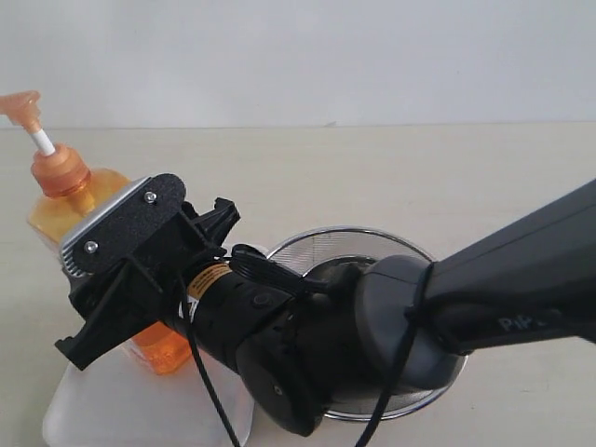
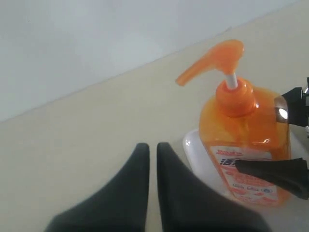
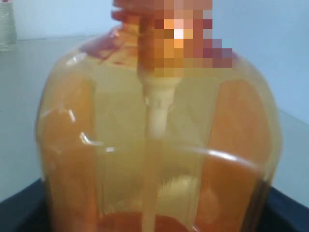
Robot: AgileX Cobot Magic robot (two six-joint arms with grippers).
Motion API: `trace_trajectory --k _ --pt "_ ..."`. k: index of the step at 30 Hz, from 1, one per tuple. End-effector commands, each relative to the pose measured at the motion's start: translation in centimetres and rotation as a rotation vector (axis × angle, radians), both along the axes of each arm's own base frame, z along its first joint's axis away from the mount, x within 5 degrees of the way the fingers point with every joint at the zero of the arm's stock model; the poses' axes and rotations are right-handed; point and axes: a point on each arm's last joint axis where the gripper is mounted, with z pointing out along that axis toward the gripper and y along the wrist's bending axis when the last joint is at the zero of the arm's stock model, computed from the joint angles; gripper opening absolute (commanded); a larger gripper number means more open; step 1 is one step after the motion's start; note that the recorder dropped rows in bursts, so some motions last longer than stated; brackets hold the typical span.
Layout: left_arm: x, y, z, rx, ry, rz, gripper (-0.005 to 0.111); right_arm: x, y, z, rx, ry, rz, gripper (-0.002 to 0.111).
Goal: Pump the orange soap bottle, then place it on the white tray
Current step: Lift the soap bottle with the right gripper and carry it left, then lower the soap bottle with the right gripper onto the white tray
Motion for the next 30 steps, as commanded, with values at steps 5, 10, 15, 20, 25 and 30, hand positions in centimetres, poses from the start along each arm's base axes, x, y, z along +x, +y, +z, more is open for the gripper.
trace_trajectory --k 5,10,15,20,25,30 --pt "-0.1 0.1 -0.1 0.019 -0.004 -0.012 0.005 0.2 0.2 1.7 0.088 -0.049 -0.004 0.055" --pt "-0.1 0.1 -0.1 0.025 -0.005 -0.016 0.005 0.2 0.2 1.9 0.110 -0.041 -0.009 0.076" --pt "-0.1 0.1 -0.1 0.034 -0.008 -0.017 0.005 0.2 0.2 1.9 0.110 -0.040 -0.009 0.087" --pt "0.0 0.1 0.0 0.042 -0.016 -0.013 0.005 0.2 0.2 1.9 0.106 -0.041 -0.006 0.086" --pt "0.0 0.2 0.0 0.050 -0.024 -0.010 0.005 -0.1 -0.1 3.4 0.098 -0.042 0.007 0.086" --pt "0.0 0.2 0.0 0.050 -0.024 -0.010 0.005 -0.8 -1.0 5.4 -0.009 -0.010 0.042 0.086"
